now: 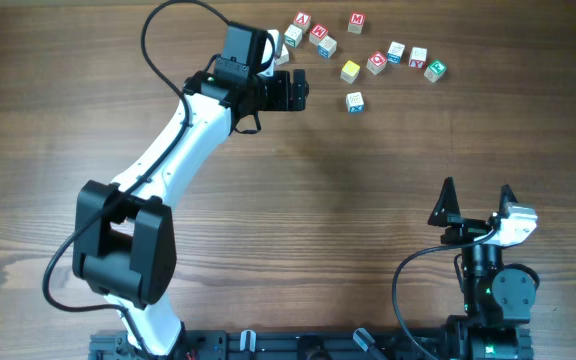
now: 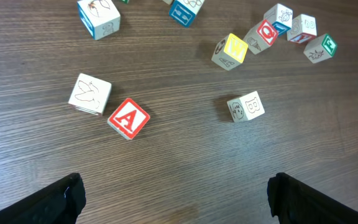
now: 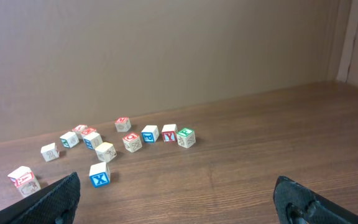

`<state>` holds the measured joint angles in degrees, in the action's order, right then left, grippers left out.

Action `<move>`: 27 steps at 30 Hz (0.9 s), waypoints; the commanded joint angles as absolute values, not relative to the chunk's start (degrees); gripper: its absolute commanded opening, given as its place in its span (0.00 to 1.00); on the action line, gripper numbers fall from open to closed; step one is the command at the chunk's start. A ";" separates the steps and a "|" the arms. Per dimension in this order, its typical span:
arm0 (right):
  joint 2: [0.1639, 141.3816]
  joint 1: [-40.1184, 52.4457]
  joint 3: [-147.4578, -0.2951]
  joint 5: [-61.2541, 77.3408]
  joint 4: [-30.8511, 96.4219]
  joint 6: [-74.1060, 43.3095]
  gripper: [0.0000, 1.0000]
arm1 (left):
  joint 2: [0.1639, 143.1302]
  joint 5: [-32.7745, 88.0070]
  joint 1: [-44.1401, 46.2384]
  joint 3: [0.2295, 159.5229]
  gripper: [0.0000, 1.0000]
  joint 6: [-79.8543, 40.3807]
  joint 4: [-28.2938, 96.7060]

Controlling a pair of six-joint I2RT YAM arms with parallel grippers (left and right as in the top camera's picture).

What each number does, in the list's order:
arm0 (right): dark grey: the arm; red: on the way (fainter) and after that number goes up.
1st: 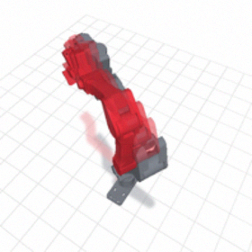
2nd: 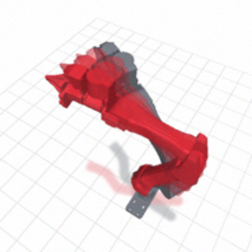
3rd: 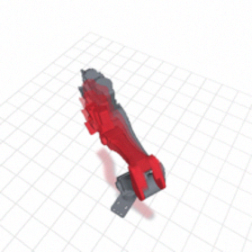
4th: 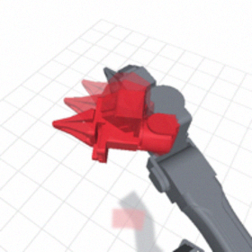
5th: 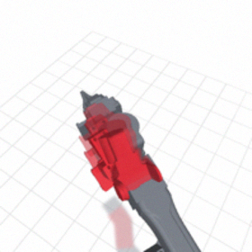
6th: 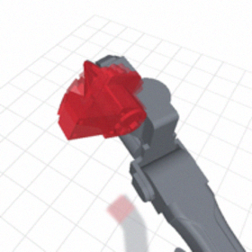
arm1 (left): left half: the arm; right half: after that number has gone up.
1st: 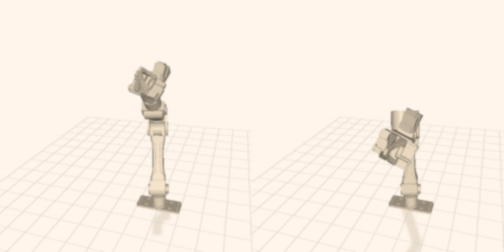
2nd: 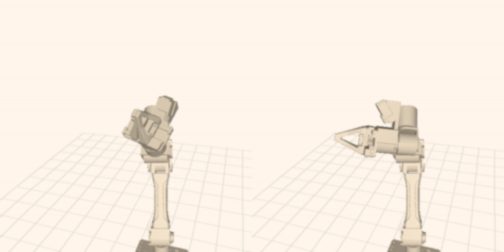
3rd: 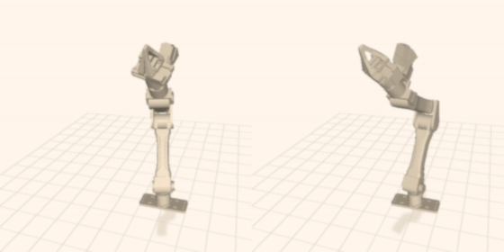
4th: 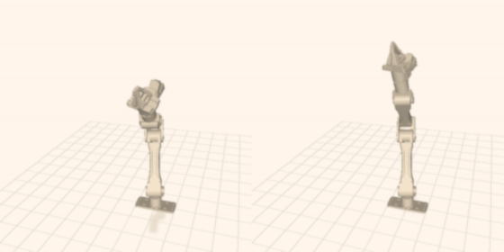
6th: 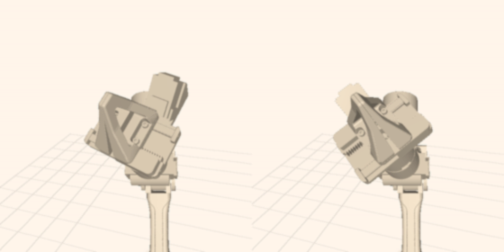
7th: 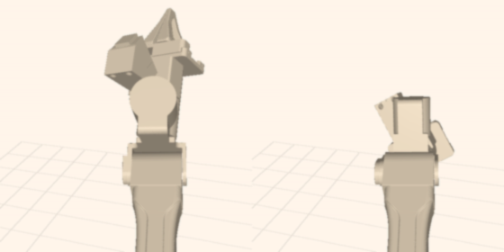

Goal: Form a horizontal line
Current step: 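Lower the left gripper over the red A block and grasp it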

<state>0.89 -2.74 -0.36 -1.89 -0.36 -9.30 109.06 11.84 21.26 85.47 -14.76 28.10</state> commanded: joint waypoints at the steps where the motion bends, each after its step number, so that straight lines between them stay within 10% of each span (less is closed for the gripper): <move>1: 0.64 -3.03 -0.30 -1.17 -0.51 -9.06 1.00 | 110.89 11.44 22.04 86.65 0.98 -15.49 27.49; 27: 0.64 -3.03 -0.30 -1.19 -0.51 -9.08 1.00 | 122.72 10.79 22.39 90.74 0.99 -15.49 20.14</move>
<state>0.89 -2.74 -0.36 -1.89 -0.36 -9.30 121.08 11.79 22.13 87.74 -14.98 21.10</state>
